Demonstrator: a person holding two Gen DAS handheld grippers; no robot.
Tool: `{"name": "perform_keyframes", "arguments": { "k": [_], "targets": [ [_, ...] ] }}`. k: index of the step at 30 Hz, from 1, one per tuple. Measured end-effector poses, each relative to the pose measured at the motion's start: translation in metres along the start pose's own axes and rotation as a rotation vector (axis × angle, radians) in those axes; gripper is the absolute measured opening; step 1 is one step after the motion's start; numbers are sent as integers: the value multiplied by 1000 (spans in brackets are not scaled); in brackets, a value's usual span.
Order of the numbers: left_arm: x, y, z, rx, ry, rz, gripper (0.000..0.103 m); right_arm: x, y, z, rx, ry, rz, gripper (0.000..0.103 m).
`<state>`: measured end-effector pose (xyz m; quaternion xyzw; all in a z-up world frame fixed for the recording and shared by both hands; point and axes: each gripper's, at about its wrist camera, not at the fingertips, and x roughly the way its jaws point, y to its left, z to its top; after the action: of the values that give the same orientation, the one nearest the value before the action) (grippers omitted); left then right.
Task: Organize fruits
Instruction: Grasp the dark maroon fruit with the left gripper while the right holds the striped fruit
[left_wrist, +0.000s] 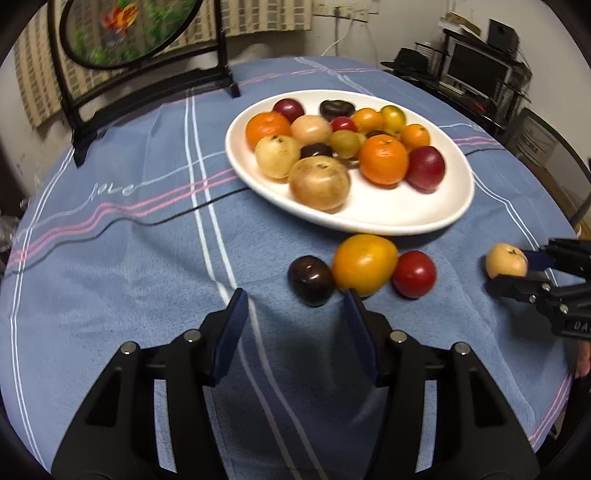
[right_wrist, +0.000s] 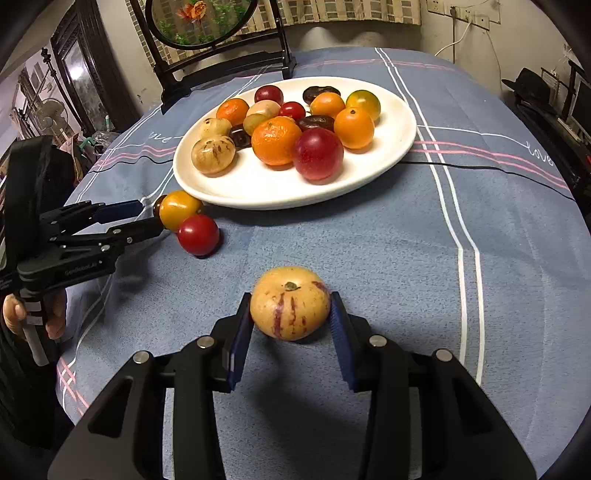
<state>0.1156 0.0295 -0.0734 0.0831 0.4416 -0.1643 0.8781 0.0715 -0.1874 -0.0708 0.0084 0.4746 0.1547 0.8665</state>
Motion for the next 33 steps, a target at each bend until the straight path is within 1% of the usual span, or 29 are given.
{"name": "perform_keyframes", "arguments": {
  "k": [2,6,7,8,9,11,14,15,17,18,19,20,22,23,24,26,28,30,32,33],
  "targets": [
    [2,-1,2,18,0,3,55,0,-1,0,4,0,6,42],
    [3,5,4,28,3,-18,56,1,-1,1,6,4,9,42],
    [3,6,3,30,2,-22,53,1,-1,0,4,9,6,42],
    [1,4,2,44,-2,-30,48,2,-1,1,1,15,4,42],
    [0,1,1,57,-5,-28,46,3,0,0,-6,23,-1,42],
    [2,-3,0,86,-3,-13,46,5,3,1,-20,28,-9,42],
    [5,-1,3,89,0,-21,45,9,6,5,-33,30,-19,43],
    [6,0,4,114,-6,-25,45,10,9,6,-42,32,-26,43],
    [8,5,5,161,-13,-57,44,11,11,7,-46,35,-27,43],
    [11,8,5,190,-3,-98,44,11,11,7,-44,35,-27,43],
    [13,10,5,217,7,-120,45,11,11,6,-40,35,-25,43],
    [15,10,6,253,9,-128,46,10,10,6,-36,35,-23,43],
    [21,12,7,328,18,-167,46,9,8,5,-24,40,-15,43],
    [22,13,8,345,19,-184,46,10,7,6,-19,45,-14,43],
    [24,16,10,365,20,-221,45,11,7,7,-18,50,-15,43],
    [25,17,11,397,21,-262,35,12,8,9,-22,61,-26,43],
    [25,15,10,450,9,-280,33,14,10,11,-27,69,-42,43],
    [26,14,11,480,4,-293,33,16,12,13,-27,74,-53,43],
    [28,14,13,485,3,-307,31,17,13,14,-26,78,-61,43],
    [28,14,12,492,-9,-302,30,17,14,14,-24,78,-64,43]
  ]
}}
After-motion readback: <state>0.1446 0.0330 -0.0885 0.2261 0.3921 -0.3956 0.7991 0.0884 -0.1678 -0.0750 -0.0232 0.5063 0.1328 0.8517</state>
